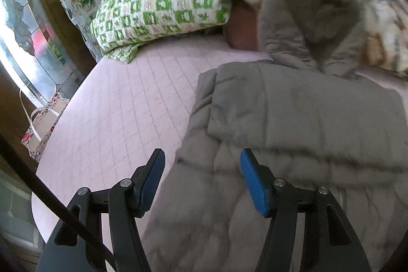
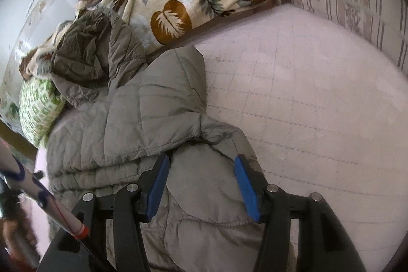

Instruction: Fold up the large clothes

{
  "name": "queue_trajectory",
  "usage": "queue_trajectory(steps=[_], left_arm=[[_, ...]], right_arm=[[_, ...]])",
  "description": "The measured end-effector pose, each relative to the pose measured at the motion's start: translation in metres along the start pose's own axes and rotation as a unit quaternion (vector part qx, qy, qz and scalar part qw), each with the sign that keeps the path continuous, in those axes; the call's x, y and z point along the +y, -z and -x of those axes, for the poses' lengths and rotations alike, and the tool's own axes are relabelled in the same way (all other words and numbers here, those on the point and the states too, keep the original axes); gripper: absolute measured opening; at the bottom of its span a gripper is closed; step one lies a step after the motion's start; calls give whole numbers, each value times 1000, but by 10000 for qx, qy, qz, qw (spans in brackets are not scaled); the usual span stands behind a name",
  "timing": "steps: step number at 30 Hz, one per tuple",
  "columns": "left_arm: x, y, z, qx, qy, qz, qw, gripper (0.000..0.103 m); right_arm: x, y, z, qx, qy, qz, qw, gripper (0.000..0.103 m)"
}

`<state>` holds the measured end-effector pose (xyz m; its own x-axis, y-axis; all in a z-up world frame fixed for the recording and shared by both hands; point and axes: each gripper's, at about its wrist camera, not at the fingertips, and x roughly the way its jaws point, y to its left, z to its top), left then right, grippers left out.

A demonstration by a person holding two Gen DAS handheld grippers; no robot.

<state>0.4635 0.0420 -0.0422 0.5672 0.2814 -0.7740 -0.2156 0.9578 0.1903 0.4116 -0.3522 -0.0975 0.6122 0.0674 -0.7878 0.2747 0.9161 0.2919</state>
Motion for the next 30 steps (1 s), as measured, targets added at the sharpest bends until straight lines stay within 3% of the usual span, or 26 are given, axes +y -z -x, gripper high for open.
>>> queue_trajectory(steps=[8,15,23,30], left_arm=[[2,81,75,-320,109,-256,9991,61],[-5,125,104,-158,320,-357,9987,61],[-14,128,111,-184,394,-411,9982,61],[-21,120,92,-88,500,-420,9978,61]], right_arm=[[26,13,13,-200,572,764,9952,58],[41,21,29,-440,799,1117,9895,59],[55,33,33,-551,1139,1588,9792,62],[56,34,21,-368,1212,1552,9797,63]])
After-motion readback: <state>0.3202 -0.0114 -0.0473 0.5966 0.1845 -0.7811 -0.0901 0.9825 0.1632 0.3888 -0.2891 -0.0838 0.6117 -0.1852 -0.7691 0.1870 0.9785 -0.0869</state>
